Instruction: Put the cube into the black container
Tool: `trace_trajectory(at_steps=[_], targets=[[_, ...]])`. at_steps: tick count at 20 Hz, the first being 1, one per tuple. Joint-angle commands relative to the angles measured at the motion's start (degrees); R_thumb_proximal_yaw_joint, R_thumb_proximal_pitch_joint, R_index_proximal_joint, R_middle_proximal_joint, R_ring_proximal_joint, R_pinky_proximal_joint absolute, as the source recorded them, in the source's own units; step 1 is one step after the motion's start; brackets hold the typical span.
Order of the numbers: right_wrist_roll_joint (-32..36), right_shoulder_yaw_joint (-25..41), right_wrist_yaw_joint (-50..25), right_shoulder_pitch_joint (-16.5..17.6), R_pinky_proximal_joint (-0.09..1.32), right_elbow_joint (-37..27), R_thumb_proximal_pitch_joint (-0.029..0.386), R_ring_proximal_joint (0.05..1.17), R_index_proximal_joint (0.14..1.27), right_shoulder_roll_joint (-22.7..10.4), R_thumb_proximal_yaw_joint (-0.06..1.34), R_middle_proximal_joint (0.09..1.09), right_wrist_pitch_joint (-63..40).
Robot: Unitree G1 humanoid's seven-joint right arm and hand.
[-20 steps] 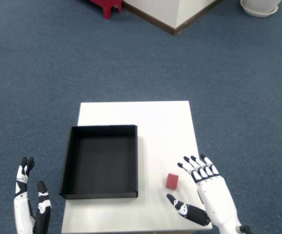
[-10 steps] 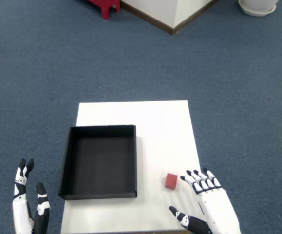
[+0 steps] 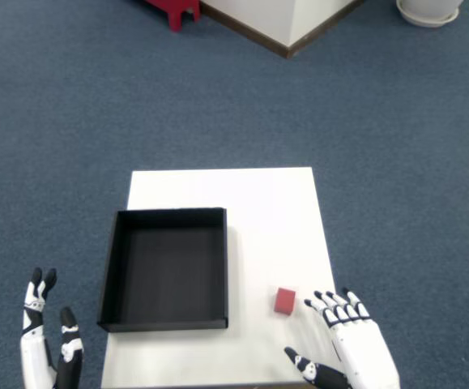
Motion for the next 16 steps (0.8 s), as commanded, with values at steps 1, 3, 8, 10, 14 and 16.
trace_trajectory(at_steps=[1,3,8,10,14,16], targets=[[2.34,-1.69,0.45,-3.12,0.11,0.99,0.01,0.27,0.35,-0.69,0.39,0.23,-0.57],[2.95,-2.18,1.77,-4.7,0.1,1.89,0.012,0.26,0.35,-0.15,0.38,0.23,-0.85],[3.52,-2.69,2.71,-7.8,0.08,1.2,0.017,0.25,0.35,0.93,0.39,0.22,-1.66],[3.52,-2.69,2.78,-7.94,0.07,0.62,0.017,0.24,0.35,1.07,0.4,0.21,-1.66],[3.66,-2.83,3.47,-8.87,0.05,-0.73,0.019,0.24,0.34,1.17,0.41,0.21,-1.42],[3.72,-2.88,3.92,-9.33,0.05,-1.58,0.019,0.23,0.34,1.18,0.41,0.2,-1.15]])
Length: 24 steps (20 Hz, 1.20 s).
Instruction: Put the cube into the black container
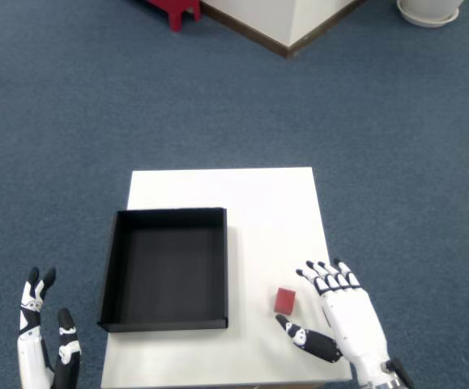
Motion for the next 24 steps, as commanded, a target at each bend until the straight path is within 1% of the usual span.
trace_trajectory(at_steps=[1,7,15,21,24], targets=[[1.53,-1.24,-0.58,-2.84,0.05,-2.59,0.02,0.23,0.34,-1.02,0.41,0.2,-0.97],[1.12,-1.11,0.53,-2.88,0.04,-6.91,0.023,0.23,0.34,-1.45,0.41,0.2,0.61],[0.98,-1.07,3.61,-0.92,0.02,-13.06,0.029,0.22,0.35,-3.35,0.41,0.19,4.08],[1.1,-1.24,5.95,-0.05,0.02,-16.55,0.033,0.22,0.36,-4.73,0.42,0.19,6.41],[1.48,-1.42,7.35,0.38,0.02,-16.67,0.033,0.22,0.36,-5.41,0.43,0.19,7.36]])
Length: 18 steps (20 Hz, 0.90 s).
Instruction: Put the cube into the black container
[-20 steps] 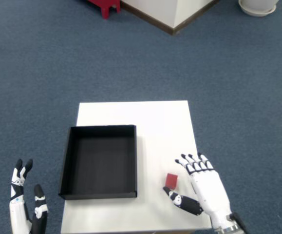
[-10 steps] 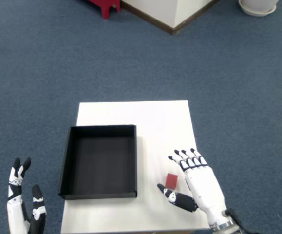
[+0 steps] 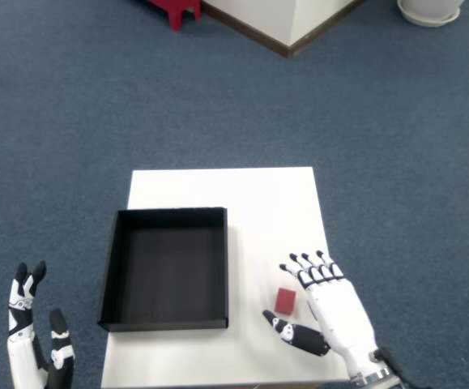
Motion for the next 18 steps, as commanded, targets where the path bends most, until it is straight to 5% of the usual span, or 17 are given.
trace_trajectory(at_steps=[1,18], targets=[[1.59,-1.46,-0.32,-1.29,0.02,-1.65,0.033,0.22,0.37,-1.52,0.43,0.19,0.84],[2.33,-1.65,0.56,-2.77,0.05,4.96,0.029,0.23,0.39,-0.59,0.43,0.19,-0.43]])
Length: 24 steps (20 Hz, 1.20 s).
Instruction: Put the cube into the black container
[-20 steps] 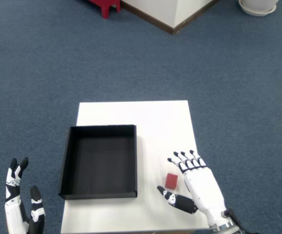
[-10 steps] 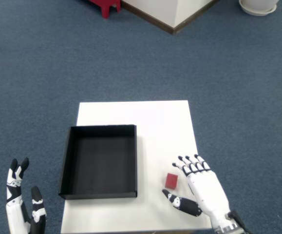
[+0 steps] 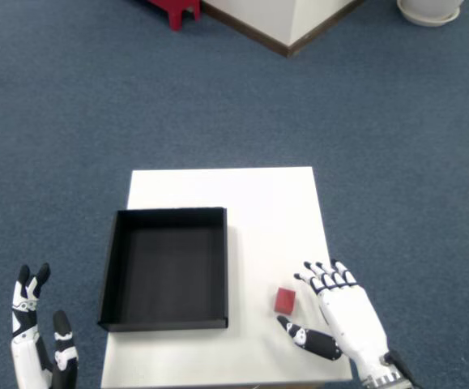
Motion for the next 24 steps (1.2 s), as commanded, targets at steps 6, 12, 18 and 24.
trace_trajectory(at_steps=[6,12,18,24], targets=[[1.68,-1.36,-0.69,-3.35,0.06,3.22,0.029,0.24,0.39,1.11,0.43,0.19,-1.38],[1.41,-0.95,-0.55,-4.13,0.06,6.42,0.03,0.24,0.39,2.93,0.44,0.19,-1.55],[1.29,-0.82,-0.52,-4.48,0.08,9.79,0.033,0.24,0.4,3.91,0.43,0.2,-2.0],[1.51,-0.93,0.22,-5.69,0.08,13.42,0.036,0.24,0.4,5.36,0.43,0.2,-2.32]])
